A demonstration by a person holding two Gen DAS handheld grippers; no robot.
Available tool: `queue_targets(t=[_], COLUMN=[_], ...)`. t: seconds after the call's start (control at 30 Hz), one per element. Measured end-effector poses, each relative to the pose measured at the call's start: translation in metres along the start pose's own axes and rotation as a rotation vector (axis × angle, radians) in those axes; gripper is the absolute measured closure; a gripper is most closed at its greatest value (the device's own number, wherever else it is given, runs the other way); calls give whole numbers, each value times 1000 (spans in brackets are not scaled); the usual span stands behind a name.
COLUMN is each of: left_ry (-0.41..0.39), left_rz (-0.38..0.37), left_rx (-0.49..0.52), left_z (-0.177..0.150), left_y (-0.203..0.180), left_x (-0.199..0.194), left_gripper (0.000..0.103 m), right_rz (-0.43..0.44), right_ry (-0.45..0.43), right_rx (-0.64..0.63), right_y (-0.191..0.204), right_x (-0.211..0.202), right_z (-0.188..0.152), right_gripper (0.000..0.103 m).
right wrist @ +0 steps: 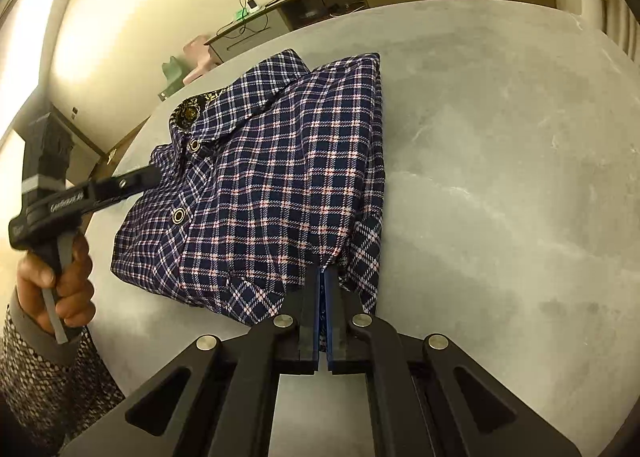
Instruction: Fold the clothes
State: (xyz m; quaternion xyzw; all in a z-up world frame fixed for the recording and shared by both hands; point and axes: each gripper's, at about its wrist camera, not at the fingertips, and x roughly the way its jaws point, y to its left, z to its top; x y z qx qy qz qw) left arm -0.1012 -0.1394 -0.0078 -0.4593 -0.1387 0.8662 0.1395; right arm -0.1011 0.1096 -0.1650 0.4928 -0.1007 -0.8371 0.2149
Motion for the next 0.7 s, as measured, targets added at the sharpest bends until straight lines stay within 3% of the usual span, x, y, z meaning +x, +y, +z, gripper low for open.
queue_targets(t=[0.07, 0.13, 0.17, 0.2, 0.27, 0.4, 0.53, 0.6, 0.7], left_ry=[-9, -14, -12, -9, -3, 8, 8, -1, -14], left_rz=[-4, -19, -15, -10, -1, 17, 31, 28, 23], left_rx=[-21, -30, -23, -17, -5, 19, 33, 44, 59], left_z=[-8, -17, -18, -20, -22, -28, -33, -37, -43], left_y=[6, 10, 9, 8, 7, 4, -2, -8, -18], left_x=[-9, -18, -14, -11, -4, 9, 12, 4, -9], left_gripper=[57, 52, 52, 52, 52, 52, 52, 53, 48], right_rz=[-11, -116, -177, -211, -193, -96, -149, -187, -154], right_ry=[-7, -74, -123, -177, -220, -60, -32, -55, -120], right_rx=[-2, -38, -65, -97, -163, -215, -192, -204, -260], right_y=[1, 0, 2, 6, 19, 28, 12, 16, 31], right_x=[-1, -25, -39, -49, -56, -9, 7, 5, -8], right_z=[1, 14, 21, 24, 31, 26, 24, 23, 17], right_gripper=[98, 73, 71, 71, 71, 76, 79, 79, 76])
